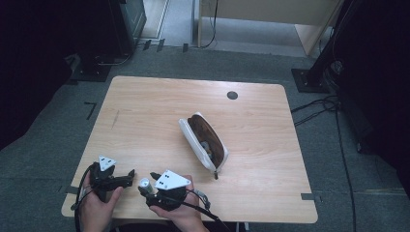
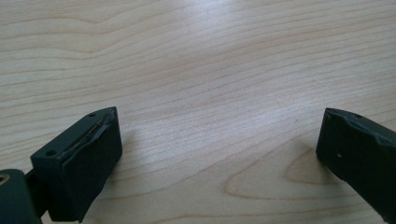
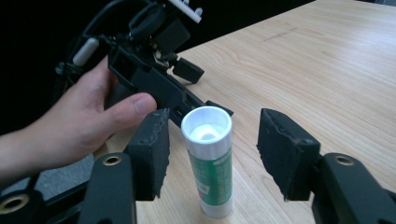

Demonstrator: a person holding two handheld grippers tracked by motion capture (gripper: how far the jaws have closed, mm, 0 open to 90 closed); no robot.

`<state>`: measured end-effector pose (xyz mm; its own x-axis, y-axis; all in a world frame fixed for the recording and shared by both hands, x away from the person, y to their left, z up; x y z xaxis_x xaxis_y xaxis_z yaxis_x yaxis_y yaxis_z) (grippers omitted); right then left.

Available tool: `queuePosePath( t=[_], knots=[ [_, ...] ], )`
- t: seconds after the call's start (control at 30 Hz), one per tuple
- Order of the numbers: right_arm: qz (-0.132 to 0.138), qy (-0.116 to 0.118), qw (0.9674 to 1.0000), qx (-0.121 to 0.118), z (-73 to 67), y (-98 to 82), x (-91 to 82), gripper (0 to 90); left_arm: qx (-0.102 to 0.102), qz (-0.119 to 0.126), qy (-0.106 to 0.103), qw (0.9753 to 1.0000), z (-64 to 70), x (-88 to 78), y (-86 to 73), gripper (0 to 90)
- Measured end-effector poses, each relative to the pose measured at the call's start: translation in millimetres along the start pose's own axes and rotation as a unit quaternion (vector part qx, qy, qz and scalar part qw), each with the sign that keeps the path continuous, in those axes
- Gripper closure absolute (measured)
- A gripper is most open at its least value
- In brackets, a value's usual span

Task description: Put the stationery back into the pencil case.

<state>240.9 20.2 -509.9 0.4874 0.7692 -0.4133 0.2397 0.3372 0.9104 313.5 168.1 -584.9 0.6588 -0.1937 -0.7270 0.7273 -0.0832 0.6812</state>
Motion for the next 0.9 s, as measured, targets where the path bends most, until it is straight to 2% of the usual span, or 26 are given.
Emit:
queuePosePath(
  t=[0.07,0.1,0.13,0.17,0.27,0.43,0.9],
  knots=[
    [-0.005,0.000,1.0000,-0.006,-1.6,-1.6,4.6,48.7,0.000,0.000,0.000,1.0000,0.0,0.0,0.0,0.5],
    [-0.017,-0.004,0.9996,-0.022,-3.6,-5.5,9.5,64.1,0.000,0.000,0.000,1.0000,0.0,0.0,0.0,0.5],
    [-0.017,-0.004,0.9996,-0.022,-3.6,-5.5,9.5,64.1,0.000,0.000,0.000,1.0000,-0.1,0.0,0.0,0.5],
    [-0.025,-0.016,0.9988,-0.040,-3.8,-7.9,10.5,66.4,0.000,0.000,0.000,1.0000,-0.1,0.0,0.0,0.5],
    [-0.028,-0.015,0.9989,-0.033,-4.3,-7.3,9.3,66.5,0.000,0.000,0.000,1.0000,0.0,0.0,0.0,0.5],
    [-0.018,-0.027,0.9994,-0.013,5.1,-1.7,-3.1,66.6,0.000,0.000,0.000,1.0000,0.0,-0.1,0.0,0.5],
    [0.004,-0.060,0.9982,-0.005,27.7,12.7,-41.5,66.6,0.000,0.000,0.000,1.0000,0.0,-0.1,0.0,0.5]
  ],
)
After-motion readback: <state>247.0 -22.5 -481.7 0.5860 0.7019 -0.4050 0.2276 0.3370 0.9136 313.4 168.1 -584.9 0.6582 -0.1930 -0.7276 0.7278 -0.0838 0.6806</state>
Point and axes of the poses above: each handheld gripper's, and its own axes: x roughly forward along the jaws, y roughly out of its top, z roughly to its right, the point moved 9 cm from there along x, roughly forward along the jaws, and after that the axes turned 8 degrees about -x, right-handed, at the moved point
